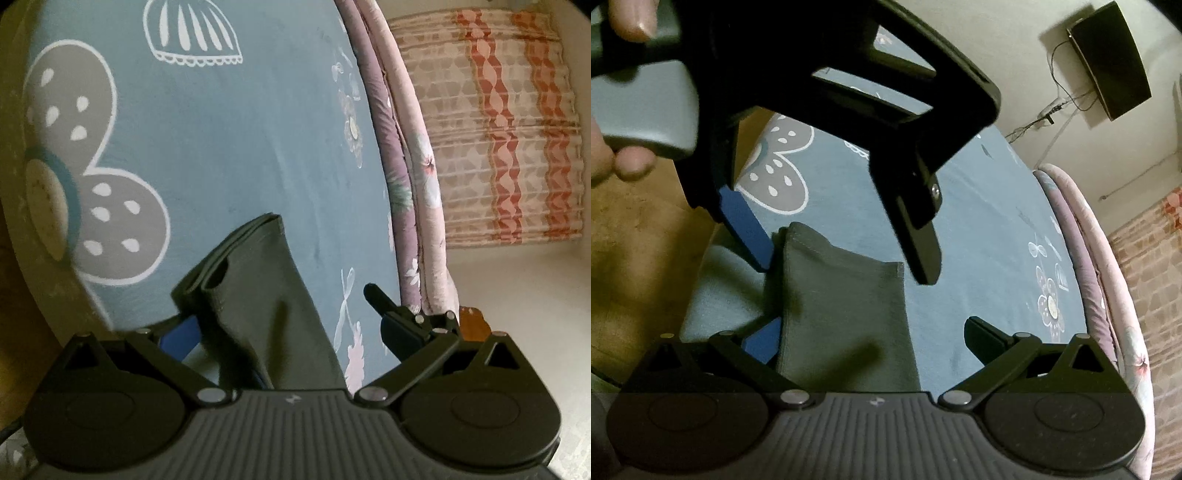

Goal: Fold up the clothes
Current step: 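Close the left gripper on the dark green trouser end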

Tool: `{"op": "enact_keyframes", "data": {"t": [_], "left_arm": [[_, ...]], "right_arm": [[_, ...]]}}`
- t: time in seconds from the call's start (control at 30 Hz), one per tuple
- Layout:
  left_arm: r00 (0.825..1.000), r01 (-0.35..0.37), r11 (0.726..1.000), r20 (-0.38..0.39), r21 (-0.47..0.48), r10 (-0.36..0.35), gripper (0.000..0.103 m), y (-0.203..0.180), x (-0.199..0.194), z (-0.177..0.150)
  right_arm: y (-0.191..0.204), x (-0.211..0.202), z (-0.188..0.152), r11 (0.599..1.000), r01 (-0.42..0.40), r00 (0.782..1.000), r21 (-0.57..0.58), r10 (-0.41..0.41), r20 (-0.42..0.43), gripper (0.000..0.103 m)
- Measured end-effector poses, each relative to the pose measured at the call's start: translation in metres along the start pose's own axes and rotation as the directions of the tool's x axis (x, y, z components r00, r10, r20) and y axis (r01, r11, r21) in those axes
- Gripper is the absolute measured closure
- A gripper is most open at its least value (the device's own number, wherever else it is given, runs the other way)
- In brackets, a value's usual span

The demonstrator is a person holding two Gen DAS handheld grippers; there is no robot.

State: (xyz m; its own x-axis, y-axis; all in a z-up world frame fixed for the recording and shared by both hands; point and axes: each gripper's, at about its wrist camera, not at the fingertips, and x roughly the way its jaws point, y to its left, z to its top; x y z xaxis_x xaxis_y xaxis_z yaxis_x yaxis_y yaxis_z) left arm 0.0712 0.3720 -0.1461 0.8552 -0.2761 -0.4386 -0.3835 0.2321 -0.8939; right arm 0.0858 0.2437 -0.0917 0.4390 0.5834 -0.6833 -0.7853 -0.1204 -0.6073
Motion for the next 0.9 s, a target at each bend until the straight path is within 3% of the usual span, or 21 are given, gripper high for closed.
{"op": "enact_keyframes", "data": {"t": [0.23,0.5,0.67,0.8,0.9], "left_arm": [[0.998,0.046,0.999,0.041,0.015,-0.047,0.001,-0.001,0.012,0.003],[0.991,0.105,0.993,0.078,0.051,-0.109,0.001,0.007,0.005,-0.01],[0.985,0.046,0.985,0.155,0.168,-0.073,0.002,-0.004,0.004,-0.011],[0.986,0.005,0.974,0.162,0.228,-0.043,0.002,-0.013,0.006,-0.01],[0.987,-0.022,0.965,0.161,0.262,-0.021,0.016,-0.017,0.007,-0.014]], "right_arm": [[-0.01,0.001,-0.004,0.998,-0.016,1.0,0.055,0.017,-0.004,0.0],[-0.034,-0.017,-0.023,0.954,-0.188,0.982,0.234,0.181,0.05,0.0],[-0.04,-0.026,-0.04,0.946,-0.194,0.981,0.261,0.186,0.054,0.0],[-0.046,-0.029,-0.048,0.94,-0.174,0.985,0.293,0.169,0.042,0.0],[-0.056,-0.03,-0.057,0.926,-0.164,0.986,0.34,0.16,0.04,0.0]]}}
